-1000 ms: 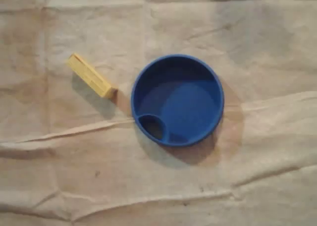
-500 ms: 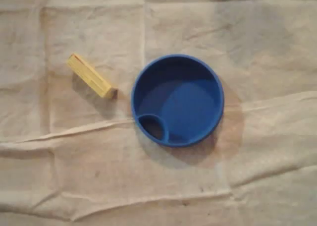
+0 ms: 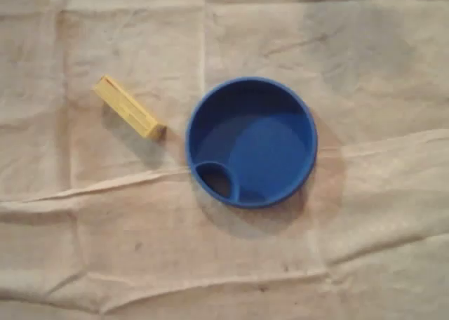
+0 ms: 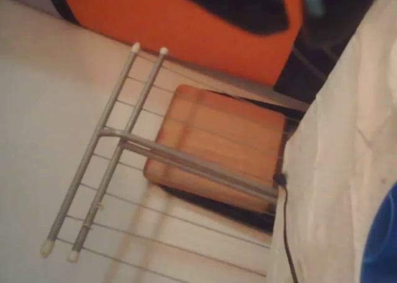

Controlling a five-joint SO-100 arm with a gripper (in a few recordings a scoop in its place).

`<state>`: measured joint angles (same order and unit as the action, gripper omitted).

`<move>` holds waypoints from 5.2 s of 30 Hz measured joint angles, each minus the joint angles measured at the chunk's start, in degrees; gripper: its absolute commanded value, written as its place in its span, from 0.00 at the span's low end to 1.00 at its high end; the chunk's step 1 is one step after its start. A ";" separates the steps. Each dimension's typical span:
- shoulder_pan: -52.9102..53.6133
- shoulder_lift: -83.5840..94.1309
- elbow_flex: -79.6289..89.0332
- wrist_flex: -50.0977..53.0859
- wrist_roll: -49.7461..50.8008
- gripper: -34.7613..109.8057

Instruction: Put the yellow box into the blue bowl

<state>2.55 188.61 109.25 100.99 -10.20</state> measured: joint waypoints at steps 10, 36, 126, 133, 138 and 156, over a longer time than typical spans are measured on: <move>0.00 0.00 0.53 0.00 0.00 0.24; 0.00 -29.27 0.79 -14.24 -27.25 0.24; 32.08 -145.28 -84.73 -27.16 7.21 0.39; 32.17 -148.80 -84.73 -25.58 7.21 0.39; 32.08 -149.77 -84.73 -25.05 7.21 0.39; 32.08 -150.64 -84.73 -25.05 7.21 0.39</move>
<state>34.63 37.97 24.52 75.94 -2.99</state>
